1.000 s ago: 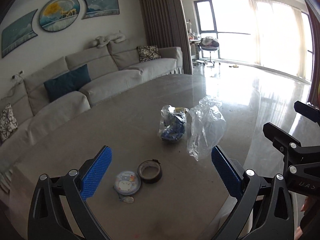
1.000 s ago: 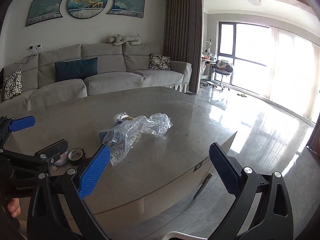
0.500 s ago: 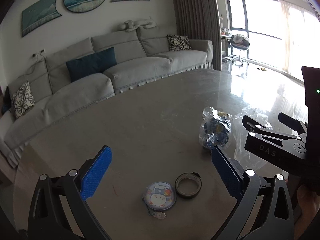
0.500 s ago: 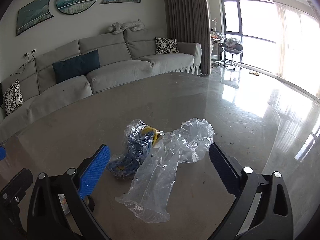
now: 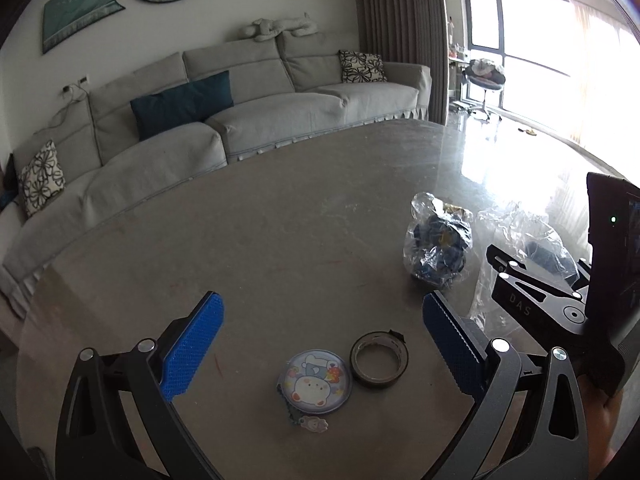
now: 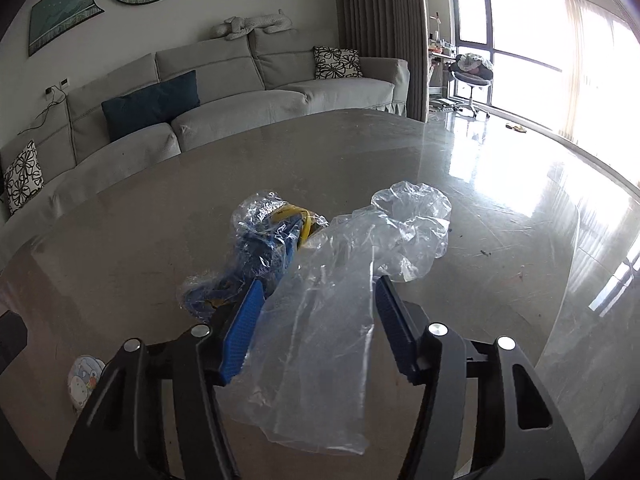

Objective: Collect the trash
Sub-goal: 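Return to the counter and grasp the clear plastic sheet with the right tool, then grasp the clear bag of blue items with the left tool while the right tool holds the sheet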

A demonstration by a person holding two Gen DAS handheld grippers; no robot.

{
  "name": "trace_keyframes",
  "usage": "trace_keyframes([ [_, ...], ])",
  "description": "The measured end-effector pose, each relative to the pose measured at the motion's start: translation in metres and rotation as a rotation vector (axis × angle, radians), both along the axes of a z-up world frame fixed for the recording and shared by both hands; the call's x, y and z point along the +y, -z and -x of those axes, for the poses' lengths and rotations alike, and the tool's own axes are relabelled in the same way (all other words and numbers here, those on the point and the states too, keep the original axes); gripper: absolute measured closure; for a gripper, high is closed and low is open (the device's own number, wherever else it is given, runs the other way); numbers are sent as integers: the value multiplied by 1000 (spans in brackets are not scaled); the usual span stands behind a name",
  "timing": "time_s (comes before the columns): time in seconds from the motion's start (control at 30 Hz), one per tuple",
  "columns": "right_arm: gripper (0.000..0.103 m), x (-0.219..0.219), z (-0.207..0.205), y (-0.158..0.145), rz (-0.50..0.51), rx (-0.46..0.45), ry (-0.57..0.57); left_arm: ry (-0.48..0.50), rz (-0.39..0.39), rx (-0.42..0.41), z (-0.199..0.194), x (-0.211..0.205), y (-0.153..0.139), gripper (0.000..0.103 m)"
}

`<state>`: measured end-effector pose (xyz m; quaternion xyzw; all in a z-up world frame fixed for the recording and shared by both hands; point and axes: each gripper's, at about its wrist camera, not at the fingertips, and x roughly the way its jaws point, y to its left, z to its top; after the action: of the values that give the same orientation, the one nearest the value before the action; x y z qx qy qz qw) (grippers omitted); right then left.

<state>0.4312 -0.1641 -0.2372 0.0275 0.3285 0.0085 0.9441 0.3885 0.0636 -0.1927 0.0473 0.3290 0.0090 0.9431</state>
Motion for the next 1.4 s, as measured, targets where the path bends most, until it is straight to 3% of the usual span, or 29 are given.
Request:
trace_keyframes([
  [0.1,84,4,0,4,6,17,-30,18,17,1,-2,0,0,5],
  [0.23,97,10,4,3,26,7,-61,30,14,-4,-1,-5,1,5],
  [0.63,101,6,30,-34,30,-80,-112,46,19,-11,-3,-15,2,5],
  [0.83,101,-9,43,-55,84,-124,-123,111,41,-31,-16,-40,1,5],
  [0.97,101,-19,36,-58,105,-127,-113,159,15,-40,-34,-65,3,5],
  [1.2,101,-33,15,-55,122,-129,-92,229,86,35,-84,-87,13,5],
  [1.4,101,-41,-5,-46,126,-125,-84,251,64,69,-111,-96,29,5],
])
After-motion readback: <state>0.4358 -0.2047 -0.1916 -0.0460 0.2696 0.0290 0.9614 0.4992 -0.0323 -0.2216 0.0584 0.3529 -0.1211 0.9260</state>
